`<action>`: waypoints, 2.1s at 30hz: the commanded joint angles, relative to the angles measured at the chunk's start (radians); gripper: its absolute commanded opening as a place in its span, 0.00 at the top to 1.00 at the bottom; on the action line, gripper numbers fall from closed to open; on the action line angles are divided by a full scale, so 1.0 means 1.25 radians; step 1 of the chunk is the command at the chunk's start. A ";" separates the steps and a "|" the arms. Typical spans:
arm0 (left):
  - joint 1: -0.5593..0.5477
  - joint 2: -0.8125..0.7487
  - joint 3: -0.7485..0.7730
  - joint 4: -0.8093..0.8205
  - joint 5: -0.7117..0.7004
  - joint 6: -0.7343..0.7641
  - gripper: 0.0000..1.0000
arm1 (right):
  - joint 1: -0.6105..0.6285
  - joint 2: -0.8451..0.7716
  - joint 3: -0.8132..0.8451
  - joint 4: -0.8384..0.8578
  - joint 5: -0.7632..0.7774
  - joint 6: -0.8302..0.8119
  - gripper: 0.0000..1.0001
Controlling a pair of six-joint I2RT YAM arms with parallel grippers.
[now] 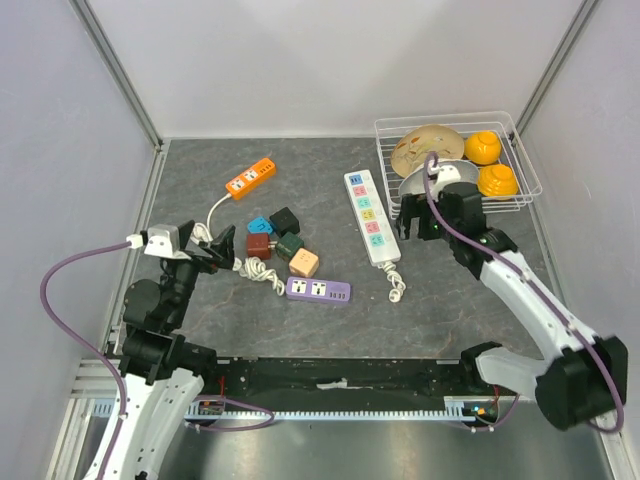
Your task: Insert the plug
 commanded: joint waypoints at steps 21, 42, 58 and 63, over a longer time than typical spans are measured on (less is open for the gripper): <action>-0.022 -0.015 0.006 0.007 -0.015 0.016 0.01 | 0.149 0.488 0.100 0.088 0.119 0.059 0.02; -0.025 0.057 0.009 0.003 0.088 0.018 0.03 | 0.281 0.364 -0.040 0.022 0.140 0.017 0.42; -0.159 0.574 0.246 -0.207 0.159 -0.050 0.03 | 0.286 0.188 -0.157 0.085 0.060 0.054 0.02; -0.262 0.736 0.300 -0.263 0.044 -0.070 0.03 | 0.286 0.116 -0.166 0.096 0.061 0.056 0.02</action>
